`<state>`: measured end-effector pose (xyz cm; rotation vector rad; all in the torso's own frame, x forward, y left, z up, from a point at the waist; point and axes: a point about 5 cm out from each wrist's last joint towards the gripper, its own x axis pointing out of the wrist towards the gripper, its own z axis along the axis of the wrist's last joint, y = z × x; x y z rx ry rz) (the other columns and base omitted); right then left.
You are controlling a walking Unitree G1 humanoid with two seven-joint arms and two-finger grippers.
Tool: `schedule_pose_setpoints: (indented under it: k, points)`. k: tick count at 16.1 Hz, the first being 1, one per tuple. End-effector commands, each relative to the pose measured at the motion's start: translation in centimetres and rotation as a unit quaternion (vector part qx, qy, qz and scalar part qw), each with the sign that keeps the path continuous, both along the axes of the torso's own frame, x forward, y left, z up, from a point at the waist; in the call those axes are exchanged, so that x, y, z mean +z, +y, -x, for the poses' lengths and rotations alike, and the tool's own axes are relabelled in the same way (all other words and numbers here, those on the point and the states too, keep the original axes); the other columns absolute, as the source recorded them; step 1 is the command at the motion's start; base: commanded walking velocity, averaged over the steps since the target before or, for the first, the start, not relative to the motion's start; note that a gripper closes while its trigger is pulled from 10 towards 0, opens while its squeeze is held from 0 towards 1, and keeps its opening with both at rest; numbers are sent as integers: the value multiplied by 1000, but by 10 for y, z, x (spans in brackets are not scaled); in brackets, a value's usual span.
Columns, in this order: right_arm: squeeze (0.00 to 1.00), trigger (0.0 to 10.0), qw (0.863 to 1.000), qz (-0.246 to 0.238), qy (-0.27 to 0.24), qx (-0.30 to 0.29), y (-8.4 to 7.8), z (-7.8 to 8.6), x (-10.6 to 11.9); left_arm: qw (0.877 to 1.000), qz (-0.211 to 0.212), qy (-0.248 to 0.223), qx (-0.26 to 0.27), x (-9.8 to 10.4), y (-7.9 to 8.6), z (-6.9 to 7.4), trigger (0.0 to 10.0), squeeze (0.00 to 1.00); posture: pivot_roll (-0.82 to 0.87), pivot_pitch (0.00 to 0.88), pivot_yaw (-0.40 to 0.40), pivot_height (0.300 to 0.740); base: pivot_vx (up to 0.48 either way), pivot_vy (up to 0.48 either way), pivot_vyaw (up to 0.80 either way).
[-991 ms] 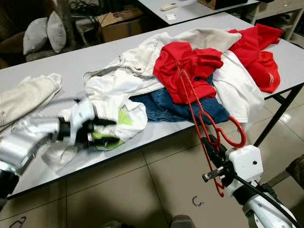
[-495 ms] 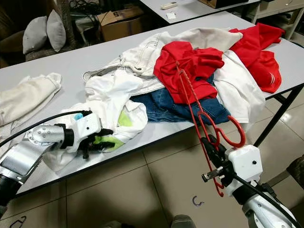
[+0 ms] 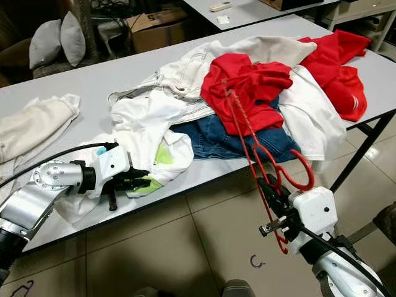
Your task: Hang hanger
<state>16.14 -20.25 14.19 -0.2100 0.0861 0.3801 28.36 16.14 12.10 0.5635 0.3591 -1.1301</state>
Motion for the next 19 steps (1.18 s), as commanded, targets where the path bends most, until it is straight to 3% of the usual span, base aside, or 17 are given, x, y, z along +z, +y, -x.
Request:
schedule_pose_setpoints:
  k: [1, 3, 4, 5, 7, 8, 9, 11, 12, 13, 14, 15, 17, 19]
  points:
    - [0, 10000, 1000, 3, 1, 7, 0, -1, -2, 1000, 12, -10, -7, 4, 3, -2, 0, 0, -243, 0, 123, 740, 0, 0, 0]
    - [0, 10000, 1000, 6, 1, 4, -1, -4, -2, 997, 15, -59, -39, 20, 8, -16, 0, 0, -231, 0, 113, 740, 0, 0, 0]
    - [0, 10000, 1000, 10, 0, 5, -1, -6, -2, 993, 6, -111, -42, 41, 19, -32, 0, 0, -228, 0, 113, 740, 0, 0, 0]
    - [0, 10000, 1000, 10, -1, 5, -1, -7, -2, 990, 2, -133, -41, 51, 24, -38, 0, 0, -228, 0, 113, 740, 0, 0, 0]
    - [0, 10000, 1000, 11, -5, 0, -3, -8, -2, 971, 48, -232, 13, 112, 46, -61, 0, 0, -228, 0, 115, 740, 0, 0, 0]
    - [0, 10000, 1000, 11, -5, -2, -3, -8, -2, 965, 59, -254, 25, 124, 52, -63, 0, 0, -229, 0, 118, 740, 0, 0, 0]
    - [0, 10000, 1000, 9, -5, -2, -2, -7, -3, 967, 45, -249, 31, 125, 63, -64, 0, 0, -230, 0, 120, 740, 0, 0, 0]
    - [0, 10000, 1000, 6, -4, 0, 1, -8, -4, 980, 3, -197, 21, 98, 72, -61, 0, 0, -229, 0, 120, 740, 0, 0, 0]
    - [0, 10000, 1000, 5, -2, 2, 2, -8, -4, 988, -17, -150, 22, 78, 77, -57, 10000, 0, -231, 0, 116, 740, 0, 0, 0]
    - [0, 10000, 1000, 4, 0, 4, 2, -8, -4, 992, -35, -115, 47, 62, 83, -55, 10000, 0, -228, 0, 112, 740, 0, 0, 0]
    - [0, 10000, 1000, 4, 2, 4, 2, -8, -5, 987, -56, -126, 79, 58, 90, -58, 10000, 318, -228, 0, 112, 740, 0, 0, 0]
    - [0, 10000, 1000, 5, 4, 5, 2, -8, -5, 977, -96, -148, 120, 59, 101, -62, 10000, 1000, -225, 0, 107, 740, 0, 0, 0]
    - [0, 10000, 1000, 5, 6, 6, 2, -8, -5, 951, -162, -177, 194, 66, 124, -68, 10000, 1000, -224, 0, 104, 740, 0, 0, 0]
    - [0, 10000, 1000, 5, 6, 6, 2, -8, -5, 941, -177, -186, 219, 70, 131, -69, 10000, 1000, -224, 0, 104, 740, 0, 0, 0]
